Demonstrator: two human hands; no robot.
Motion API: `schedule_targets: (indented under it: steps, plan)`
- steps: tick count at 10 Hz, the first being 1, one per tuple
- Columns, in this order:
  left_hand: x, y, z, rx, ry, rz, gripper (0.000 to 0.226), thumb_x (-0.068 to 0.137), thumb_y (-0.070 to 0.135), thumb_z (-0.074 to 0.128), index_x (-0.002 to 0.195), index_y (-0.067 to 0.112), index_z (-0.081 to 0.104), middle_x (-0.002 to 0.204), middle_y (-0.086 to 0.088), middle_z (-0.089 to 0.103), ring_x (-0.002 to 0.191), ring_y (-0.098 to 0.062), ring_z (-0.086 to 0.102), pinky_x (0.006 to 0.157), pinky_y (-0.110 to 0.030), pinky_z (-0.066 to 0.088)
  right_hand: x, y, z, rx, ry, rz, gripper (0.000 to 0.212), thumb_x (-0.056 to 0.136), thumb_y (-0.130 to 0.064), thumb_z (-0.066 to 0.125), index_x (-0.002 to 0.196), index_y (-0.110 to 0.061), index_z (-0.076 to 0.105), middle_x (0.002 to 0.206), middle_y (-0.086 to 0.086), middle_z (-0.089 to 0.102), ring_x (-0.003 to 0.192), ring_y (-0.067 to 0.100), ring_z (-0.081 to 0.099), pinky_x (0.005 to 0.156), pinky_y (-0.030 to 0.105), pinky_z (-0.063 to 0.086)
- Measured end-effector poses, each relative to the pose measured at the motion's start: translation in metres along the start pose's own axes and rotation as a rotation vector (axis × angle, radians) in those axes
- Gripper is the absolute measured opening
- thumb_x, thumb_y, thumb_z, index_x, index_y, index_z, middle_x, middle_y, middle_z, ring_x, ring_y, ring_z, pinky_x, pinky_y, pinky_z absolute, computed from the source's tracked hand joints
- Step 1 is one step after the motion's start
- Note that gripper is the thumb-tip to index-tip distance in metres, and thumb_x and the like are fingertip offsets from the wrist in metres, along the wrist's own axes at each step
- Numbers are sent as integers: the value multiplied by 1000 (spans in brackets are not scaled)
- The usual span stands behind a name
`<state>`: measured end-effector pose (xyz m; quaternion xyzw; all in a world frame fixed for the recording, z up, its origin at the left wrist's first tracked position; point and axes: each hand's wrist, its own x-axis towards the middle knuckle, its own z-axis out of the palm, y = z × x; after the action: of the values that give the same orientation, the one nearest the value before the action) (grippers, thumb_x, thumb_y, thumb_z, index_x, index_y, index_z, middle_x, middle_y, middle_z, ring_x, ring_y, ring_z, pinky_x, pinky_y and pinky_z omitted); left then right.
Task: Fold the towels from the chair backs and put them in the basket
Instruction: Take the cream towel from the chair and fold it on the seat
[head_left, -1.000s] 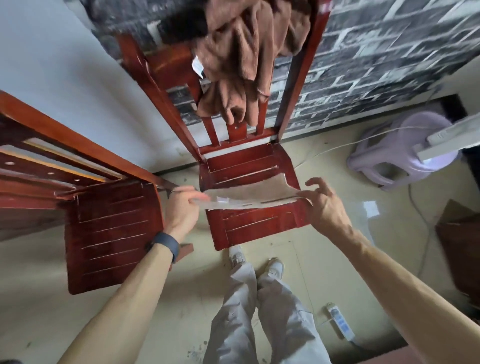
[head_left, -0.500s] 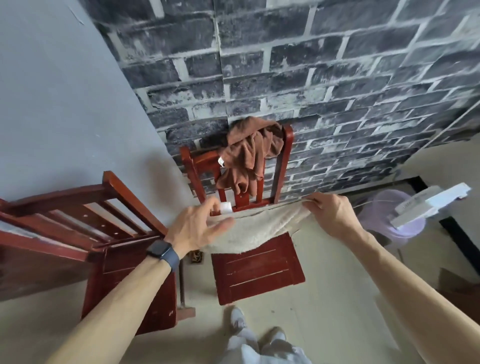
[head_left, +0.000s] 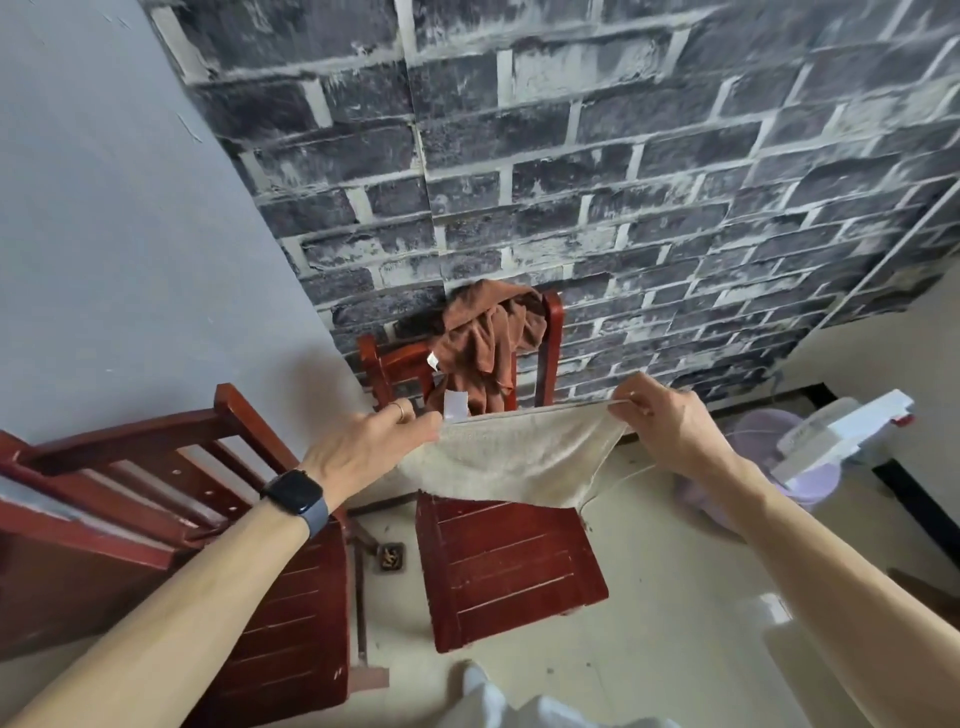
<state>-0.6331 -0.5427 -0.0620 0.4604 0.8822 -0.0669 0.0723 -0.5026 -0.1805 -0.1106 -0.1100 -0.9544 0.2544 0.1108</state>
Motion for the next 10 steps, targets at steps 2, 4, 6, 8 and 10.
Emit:
schedule_targets:
  steps: [2, 4, 6, 8, 10]
  plan:
    - [3, -1, -12, 152, 399, 235, 69, 63, -19, 67, 117, 20, 50, 72, -9, 55, 31, -18, 31, 23, -20, 30, 3, 3, -8, 19, 12, -21, 13, 95, -26, 67, 105, -19, 63, 92, 3, 77, 77, 24, 73, 70, 36, 58]
    - [15, -10, -10, 169, 444, 229, 28, 94, 22, 64, 120, 11, 67, 71, -5, 54, 34, -16, 41, 27, -27, 40, 2, 2, -7, 23, 14, -25, 14, 95, -25, 68, 106, -18, 63, 93, 2, 77, 73, 22, 72, 66, 29, 53]
    - [15, -11, -3, 171, 358, 133, 28, 93, 31, 66, 79, 9, 55, 65, -3, 48, 42, -18, 48, 32, -30, 43, 2, -1, -9, 15, 60, -97, 15, 94, -23, 70, 104, -14, 63, 88, 2, 76, 65, 19, 68, 62, 26, 49]
    - [15, -9, 4, 108, 178, 39, 31, 103, 37, 43, 87, 22, 21, 56, -1, 47, 41, -14, 33, 36, -29, 26, 2, -6, -8, -45, 78, -202, 10, 96, -14, 66, 101, -8, 59, 77, 7, 69, 67, 31, 65, 60, 41, 54]
    - [14, -12, 1, 221, 136, 43, 27, 104, 42, 40, 94, 20, 28, 54, 4, 42, 44, -16, 39, 43, -28, 26, -5, -9, -2, -56, 113, -261, 7, 95, -6, 64, 100, -5, 59, 74, 8, 67, 61, 31, 62, 53, 41, 54]
